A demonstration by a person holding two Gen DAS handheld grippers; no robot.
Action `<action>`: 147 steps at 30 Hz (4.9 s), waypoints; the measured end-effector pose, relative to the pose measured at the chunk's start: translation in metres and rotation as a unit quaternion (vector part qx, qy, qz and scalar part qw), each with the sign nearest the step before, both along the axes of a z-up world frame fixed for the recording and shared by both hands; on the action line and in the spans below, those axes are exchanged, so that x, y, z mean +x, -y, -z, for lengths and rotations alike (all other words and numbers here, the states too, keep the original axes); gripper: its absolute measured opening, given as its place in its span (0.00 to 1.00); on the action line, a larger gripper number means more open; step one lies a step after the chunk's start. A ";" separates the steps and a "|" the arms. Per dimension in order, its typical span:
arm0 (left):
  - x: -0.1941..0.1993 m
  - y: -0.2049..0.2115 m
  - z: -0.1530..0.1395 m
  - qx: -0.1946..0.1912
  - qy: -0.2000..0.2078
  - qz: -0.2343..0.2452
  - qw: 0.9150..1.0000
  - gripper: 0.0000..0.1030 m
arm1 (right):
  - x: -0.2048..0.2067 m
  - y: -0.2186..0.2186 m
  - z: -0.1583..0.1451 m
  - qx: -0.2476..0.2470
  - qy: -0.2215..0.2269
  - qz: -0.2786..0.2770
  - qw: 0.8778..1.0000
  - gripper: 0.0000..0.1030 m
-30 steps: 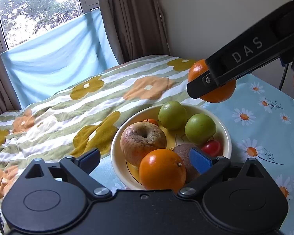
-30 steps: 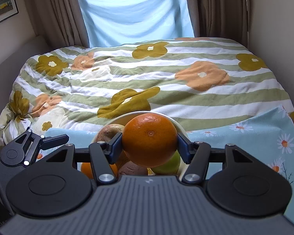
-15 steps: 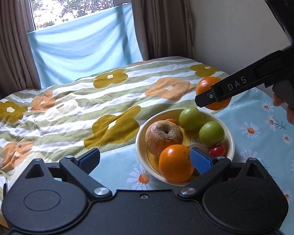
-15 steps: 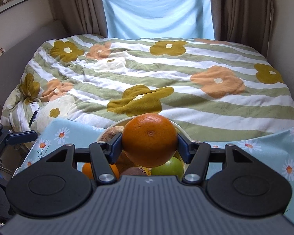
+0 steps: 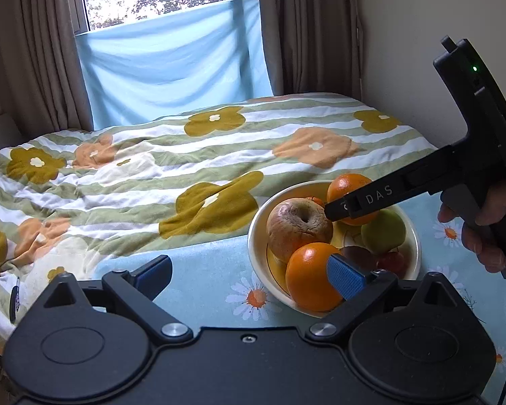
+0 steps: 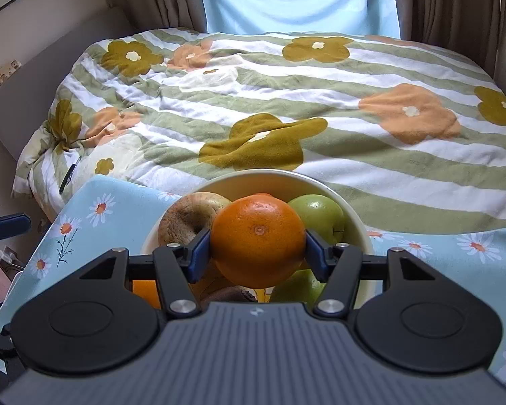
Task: Organize fruits
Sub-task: 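Release the orange into the bowl with the left tool while the right tool releases its orange, then move both tools back toward the small tangerine and red tomato, then grasp the small tangerine with the left tool while the right tool grasps the red tomato, then carry the tangerine and the tomato over the white bowl with both tools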
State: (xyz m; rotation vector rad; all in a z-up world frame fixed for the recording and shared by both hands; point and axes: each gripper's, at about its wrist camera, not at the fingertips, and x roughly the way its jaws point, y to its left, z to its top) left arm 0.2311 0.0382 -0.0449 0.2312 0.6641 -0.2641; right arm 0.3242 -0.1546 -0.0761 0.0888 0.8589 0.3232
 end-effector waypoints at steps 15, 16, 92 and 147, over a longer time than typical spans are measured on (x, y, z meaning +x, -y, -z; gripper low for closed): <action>0.001 -0.006 -0.010 -0.017 -0.007 -0.015 1.000 0.97 | -0.011 0.006 -0.030 0.011 0.052 0.026 0.998 1.00; 0.000 -0.007 -0.012 -0.016 -0.005 -0.014 1.000 0.97 | -0.013 0.006 -0.034 0.010 0.055 0.026 0.998 1.00; -0.103 0.027 0.085 -0.005 -0.069 -0.050 0.996 0.41 | -0.166 0.016 0.055 -0.052 0.028 0.022 0.998 0.76; -0.098 0.070 -0.050 -0.023 -0.015 -0.009 1.000 0.40 | -0.184 0.044 -0.096 -0.052 0.095 0.013 0.994 0.45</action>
